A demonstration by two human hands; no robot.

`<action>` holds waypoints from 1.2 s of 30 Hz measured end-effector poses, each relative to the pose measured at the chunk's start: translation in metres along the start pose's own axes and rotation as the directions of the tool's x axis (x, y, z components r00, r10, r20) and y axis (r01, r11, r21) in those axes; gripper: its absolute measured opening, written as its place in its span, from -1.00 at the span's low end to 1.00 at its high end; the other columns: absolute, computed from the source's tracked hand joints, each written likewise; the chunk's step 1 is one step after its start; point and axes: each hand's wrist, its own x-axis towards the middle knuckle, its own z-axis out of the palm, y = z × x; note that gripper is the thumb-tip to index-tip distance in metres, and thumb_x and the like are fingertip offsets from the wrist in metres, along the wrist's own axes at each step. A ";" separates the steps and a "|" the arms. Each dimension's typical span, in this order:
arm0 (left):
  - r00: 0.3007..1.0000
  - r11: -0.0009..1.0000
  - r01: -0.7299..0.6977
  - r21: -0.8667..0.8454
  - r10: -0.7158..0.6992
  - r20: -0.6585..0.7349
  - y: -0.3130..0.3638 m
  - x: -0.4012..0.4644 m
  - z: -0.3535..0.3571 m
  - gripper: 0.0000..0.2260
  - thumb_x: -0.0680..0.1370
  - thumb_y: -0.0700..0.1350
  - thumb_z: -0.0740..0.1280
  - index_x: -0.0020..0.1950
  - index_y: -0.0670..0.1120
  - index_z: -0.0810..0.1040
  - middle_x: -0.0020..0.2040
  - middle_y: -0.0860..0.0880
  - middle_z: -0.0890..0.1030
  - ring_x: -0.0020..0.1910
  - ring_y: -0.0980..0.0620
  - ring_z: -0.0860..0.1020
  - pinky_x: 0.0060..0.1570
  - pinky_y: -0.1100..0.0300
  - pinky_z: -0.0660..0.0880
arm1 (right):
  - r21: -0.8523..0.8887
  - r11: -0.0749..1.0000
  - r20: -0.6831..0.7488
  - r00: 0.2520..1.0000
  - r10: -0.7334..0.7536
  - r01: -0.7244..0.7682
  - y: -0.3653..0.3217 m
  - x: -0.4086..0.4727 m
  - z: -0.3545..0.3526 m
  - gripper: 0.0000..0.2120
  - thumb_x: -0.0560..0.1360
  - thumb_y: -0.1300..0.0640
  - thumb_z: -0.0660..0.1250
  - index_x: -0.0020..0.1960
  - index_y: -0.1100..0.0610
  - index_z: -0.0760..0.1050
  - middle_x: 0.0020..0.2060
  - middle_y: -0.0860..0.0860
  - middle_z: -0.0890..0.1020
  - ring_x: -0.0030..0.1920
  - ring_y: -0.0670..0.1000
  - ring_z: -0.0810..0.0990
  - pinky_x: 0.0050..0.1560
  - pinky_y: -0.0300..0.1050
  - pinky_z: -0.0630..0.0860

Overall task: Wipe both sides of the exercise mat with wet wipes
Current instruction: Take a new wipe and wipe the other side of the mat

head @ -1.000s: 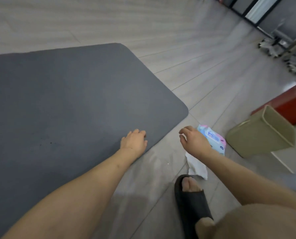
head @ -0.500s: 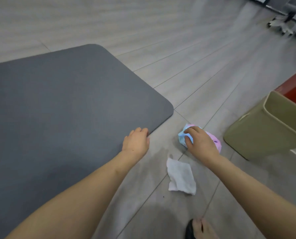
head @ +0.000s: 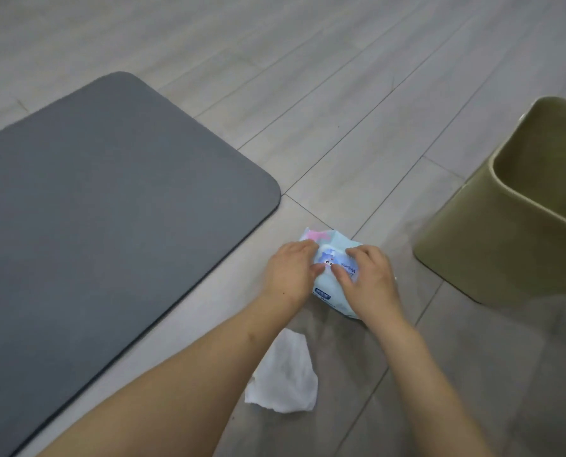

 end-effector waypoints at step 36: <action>0.989 0.988 -0.096 -0.117 0.108 0.098 -0.011 0.002 0.001 -0.54 0.65 -0.07 0.30 0.55 -0.06 0.38 0.61 -0.01 0.27 0.60 -0.01 0.17 0.51 0.21 0.04 | -0.155 0.959 0.220 0.955 -0.200 0.237 0.003 0.026 -0.022 -0.74 0.65 0.14 0.28 0.27 -0.06 0.62 0.22 0.02 0.45 0.26 0.08 0.41 0.16 0.05 0.52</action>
